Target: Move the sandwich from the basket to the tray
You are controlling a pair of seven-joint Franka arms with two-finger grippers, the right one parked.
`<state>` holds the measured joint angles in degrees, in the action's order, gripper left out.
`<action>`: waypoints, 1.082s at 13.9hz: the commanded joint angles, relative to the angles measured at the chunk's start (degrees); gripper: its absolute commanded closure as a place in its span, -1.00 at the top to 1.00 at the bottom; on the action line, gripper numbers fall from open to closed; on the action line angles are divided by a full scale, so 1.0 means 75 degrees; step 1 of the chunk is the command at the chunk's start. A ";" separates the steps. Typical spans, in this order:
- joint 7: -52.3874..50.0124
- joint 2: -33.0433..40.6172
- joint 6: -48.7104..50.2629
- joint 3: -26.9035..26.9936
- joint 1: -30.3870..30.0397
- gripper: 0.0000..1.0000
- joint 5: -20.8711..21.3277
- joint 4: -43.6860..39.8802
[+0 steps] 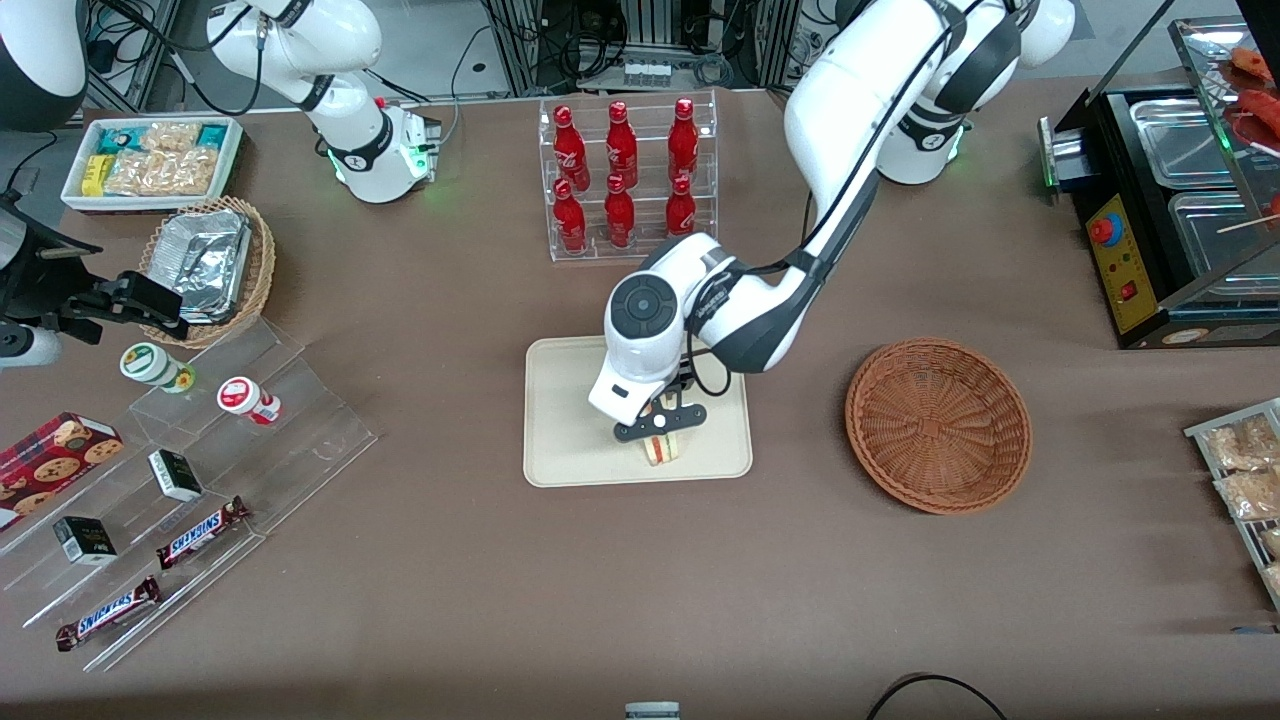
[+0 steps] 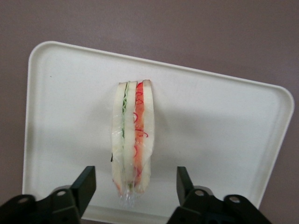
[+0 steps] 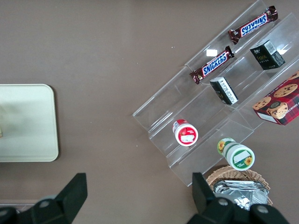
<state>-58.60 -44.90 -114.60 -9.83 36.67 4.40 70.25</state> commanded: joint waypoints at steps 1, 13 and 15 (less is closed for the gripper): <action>0.0065 0.0490 0.0303 0.0092 0.0033 1.00 0.0117 0.0090; 0.3146 0.2539 0.1171 0.0116 -0.2298 1.00 0.0258 0.1904; 0.3790 0.2926 0.1147 0.0104 -0.2823 1.00 0.0246 0.2373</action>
<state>-34.34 -28.12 -105.64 -8.43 18.75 6.82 81.78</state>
